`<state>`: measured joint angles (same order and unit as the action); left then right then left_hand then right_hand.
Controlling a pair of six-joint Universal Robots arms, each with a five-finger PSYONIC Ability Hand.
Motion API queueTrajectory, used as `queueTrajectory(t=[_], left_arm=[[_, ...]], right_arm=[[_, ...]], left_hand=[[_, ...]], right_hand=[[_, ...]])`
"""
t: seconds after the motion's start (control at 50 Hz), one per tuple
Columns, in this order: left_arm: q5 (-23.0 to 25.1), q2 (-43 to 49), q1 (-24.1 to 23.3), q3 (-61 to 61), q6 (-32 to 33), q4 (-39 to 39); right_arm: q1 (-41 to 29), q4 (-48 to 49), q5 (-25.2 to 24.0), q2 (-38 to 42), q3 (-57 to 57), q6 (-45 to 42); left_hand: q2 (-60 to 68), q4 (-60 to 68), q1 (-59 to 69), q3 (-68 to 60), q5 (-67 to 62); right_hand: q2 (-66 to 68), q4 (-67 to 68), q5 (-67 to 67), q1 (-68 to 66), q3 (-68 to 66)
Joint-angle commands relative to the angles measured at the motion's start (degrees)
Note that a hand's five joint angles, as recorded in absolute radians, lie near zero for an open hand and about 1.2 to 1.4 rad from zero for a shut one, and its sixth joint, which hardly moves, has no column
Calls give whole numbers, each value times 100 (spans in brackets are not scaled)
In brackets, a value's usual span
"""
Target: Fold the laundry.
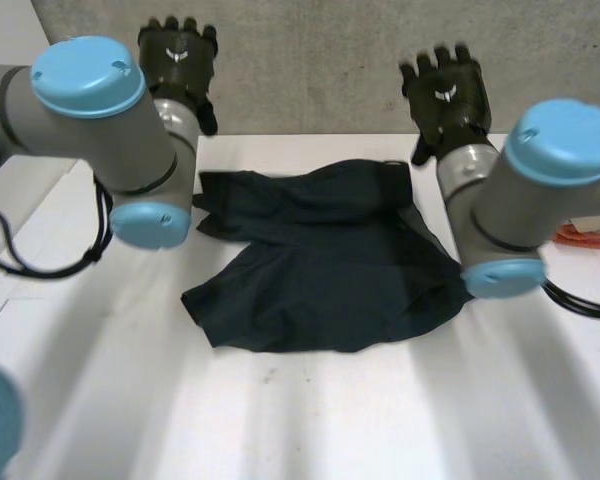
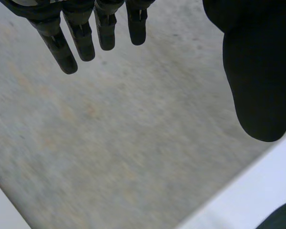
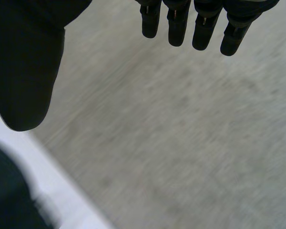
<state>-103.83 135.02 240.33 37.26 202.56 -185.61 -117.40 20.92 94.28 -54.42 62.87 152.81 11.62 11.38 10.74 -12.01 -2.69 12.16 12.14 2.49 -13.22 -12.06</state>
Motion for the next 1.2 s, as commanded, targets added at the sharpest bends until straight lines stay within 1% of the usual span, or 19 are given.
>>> queueTrajectory(t=[0.02, 0.08, 0.12, 0.14, 0.16, 0.18, 0.22, 0.28, 0.34, 0.36, 0.44, 0.5, 0.58, 0.62, 0.68, 0.84, 1.0, 1.14, 1.2], left_arm=[[100, -1451, -197, 2740, -419, 104], [170, -1924, -529, 3740, -481, 104], [205, -2110, -662, 4217, -542, 104], [214, -2207, -707, 4445, -577, 104], [240, -2364, -759, 4900, -691, 104], [267, -2427, -777, 5061, -735, 104], [311, -2515, -795, 5378, -876, 104], [486, -2586, -874, 5862, -1192, 122], [759, -2551, -1014, 6108, -1517, 139], [820, -2533, -1032, 6152, -1588, 139], [1014, -2463, -1024, 6258, -1826, 131], [1032, -2200, -1032, 6206, -1852, 122], [988, -1953, -1006, 6056, -1791, 61], [979, -1883, -988, 5890, -1782, -27], [979, -1795, -980, 5731, -1782, -159], [874, -1189, -830, 5107, -1598, -326], [566, -565, -690, 4474, -947, -397], [443, -169, -672, 4079, -517, -686], [434, -89, -663, 4052, -393, -862]], right_arm=[[621, -2389, -1182, -842, 866, -67], [955, -2610, -1561, -982, 1253, -155], [1148, -2610, -1719, -1035, 1490, -217], [1358, -2601, -1833, -1062, 1700, -330], [1447, -2601, -1895, -1062, 1789, -409], [1517, -2610, -1965, -1062, 1860, -506], [1701, -2610, -2254, -1062, 2052, -874], [1904, -2601, -2588, -940, 2194, -1340], [2036, -2558, -2905, -659, 2212, -1552], [2080, -2496, -3124, -449, 2186, -1614], [2124, -2321, -3468, -105, 2115, -1632], [2133, -2145, -3513, 27, 2106, -1632], [2098, -1820, -3513, 195, 2080, -1606], [2089, -1679, -3512, 248, 2071, -1606], [2072, -1512, -3513, 274, 2062, -1597], [2063, -1432, -3486, 257, 2168, -1588], [2063, -1432, -3486, 195, 2396, -1597], [2054, -1424, -3477, 195, 2449, -1597], [2045, -1415, -3451, 177, 2449, -1597]], left_hand=[[212, 236, 300, -173, -105], [1066, 1090, 1154, -1027, -960], [1405, 1429, 1493, -1366, -1299], [1723, 1747, 1811, -1684, -1617], [2442, 2467, 2531, -2403, -2336], [2599, 2624, 2688, -2561, -2493], [2936, 2960, 3024, -2897, -2830], [3676, 3700, 3764, -3637, -3569], [3913, 3937, 4001, -3874, -3806], [3946, 3971, 4035, -3907, -3840], [3930, 3954, 4018, -3891, -3824], [3662, 3686, 3750, -3623, -3556], [2484, 2509, 2573, -2445, -2378], [2383, 2407, 2471, -2344, -2276], [2231, 2256, 2320, -2192, -2125], [2265, 2289, 2353, -2226, -2158], [2567, 2591, 2655, -2528, -2461], [3626, 3650, 3714, -3587, -3519], [5118, 5143, 5207, -5079, -5012]], right_hand=[[-216, -214, -249, 322, 206], [-216, -214, -249, 322, 206], [-216, -214, -249, 322, 206], [-216, -214, -249, 322, 206], [-216, -214, -249, 322, 206], [-210, -208, -243, 316, 200], [595, 597, 562, -489, -605], [968, 970, 935, -862, -979], [1623, 1625, 1590, -1517, -1633], [1909, 1911, 1875, -1803, -1919], [1962, 1964, 1929, -1856, -1973], [1962, 1964, 1929, -1856, -1973], [2700, 2702, 2667, -2594, -2710], [4041, 4044, 4008, -3936, -4052], [6775, 6777, 6741, -6669, -6785], [6784, 6786, 6751, -6678, -6794], [6784, 6786, 6751, -6678, -6794], [6784, 6786, 6751, -6678, -6794], [6784, 6786, 6751, -6678, -6794]])
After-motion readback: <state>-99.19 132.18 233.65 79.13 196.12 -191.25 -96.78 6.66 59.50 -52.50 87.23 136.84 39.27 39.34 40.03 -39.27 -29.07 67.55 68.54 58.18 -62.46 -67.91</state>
